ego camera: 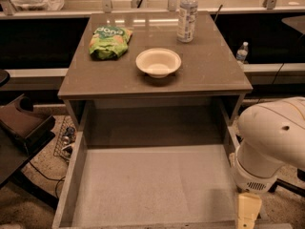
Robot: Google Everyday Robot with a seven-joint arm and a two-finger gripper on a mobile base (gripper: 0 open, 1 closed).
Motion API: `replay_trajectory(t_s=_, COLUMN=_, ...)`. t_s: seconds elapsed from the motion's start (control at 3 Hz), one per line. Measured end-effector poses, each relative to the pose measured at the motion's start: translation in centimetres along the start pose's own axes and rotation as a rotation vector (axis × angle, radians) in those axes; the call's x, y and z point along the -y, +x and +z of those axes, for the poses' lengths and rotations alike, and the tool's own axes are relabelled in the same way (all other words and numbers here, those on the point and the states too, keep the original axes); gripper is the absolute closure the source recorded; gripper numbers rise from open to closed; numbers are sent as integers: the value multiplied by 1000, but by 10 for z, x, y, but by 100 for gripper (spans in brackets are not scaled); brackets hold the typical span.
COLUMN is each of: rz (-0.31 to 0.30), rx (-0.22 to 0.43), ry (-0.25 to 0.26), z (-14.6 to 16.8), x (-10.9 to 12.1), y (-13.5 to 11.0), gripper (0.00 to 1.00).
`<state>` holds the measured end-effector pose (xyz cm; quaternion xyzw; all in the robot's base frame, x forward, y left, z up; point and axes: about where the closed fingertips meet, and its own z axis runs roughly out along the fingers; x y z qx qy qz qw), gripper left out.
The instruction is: Open top drawer
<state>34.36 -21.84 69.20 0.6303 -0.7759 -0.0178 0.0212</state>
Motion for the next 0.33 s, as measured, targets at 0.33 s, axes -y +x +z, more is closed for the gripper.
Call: replay_trajectory(t_s=0.33, rz=0, rx=0, ry=0, z=0, x=0, y=0, gripper=0)
